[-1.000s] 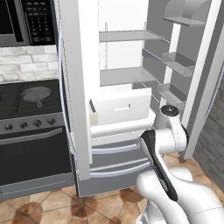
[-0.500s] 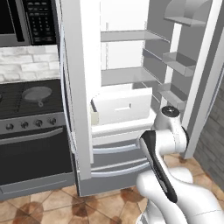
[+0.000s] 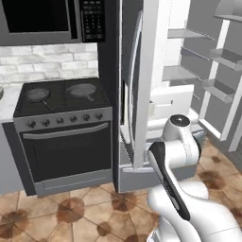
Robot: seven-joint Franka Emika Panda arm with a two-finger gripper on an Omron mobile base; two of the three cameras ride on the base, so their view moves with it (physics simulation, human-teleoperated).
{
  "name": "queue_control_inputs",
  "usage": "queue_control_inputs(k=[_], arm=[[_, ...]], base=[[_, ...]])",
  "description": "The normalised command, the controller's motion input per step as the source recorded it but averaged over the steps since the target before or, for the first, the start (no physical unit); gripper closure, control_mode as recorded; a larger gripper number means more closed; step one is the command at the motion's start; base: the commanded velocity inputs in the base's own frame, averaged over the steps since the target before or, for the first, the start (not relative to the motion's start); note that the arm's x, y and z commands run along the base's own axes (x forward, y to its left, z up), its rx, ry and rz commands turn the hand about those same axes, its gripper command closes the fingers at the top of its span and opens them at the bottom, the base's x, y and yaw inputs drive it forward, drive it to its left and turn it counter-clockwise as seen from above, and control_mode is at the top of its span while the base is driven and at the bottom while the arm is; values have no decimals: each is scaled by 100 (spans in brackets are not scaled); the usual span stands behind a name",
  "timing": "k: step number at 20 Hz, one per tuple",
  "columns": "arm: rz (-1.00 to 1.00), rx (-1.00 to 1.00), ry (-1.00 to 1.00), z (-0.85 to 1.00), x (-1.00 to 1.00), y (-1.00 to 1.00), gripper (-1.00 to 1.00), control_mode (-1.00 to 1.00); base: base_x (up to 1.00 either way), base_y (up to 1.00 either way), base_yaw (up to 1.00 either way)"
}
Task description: Place one of the steaks on the plate and the other in the bowl. Then place the bowl in the fridge.
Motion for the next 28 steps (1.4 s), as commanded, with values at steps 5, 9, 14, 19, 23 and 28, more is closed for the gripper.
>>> queue_control_inputs(k=[5,9,14,19,23,28], arm=[[0,0,0,0,0,0,-100,100],[0,0,0,0,0,0,-100,100],[0,0,0,0,0,0,-100,100],[0,0,0,0,0,0,-100,100],[0,0,0,0,0,0,-100,100],[0,0,0,0,0,0,-100,100]], base=[[0,100,0],[16,100,0],[64,100,4],[100,100,11],[87,100,8],[63,83,4]])
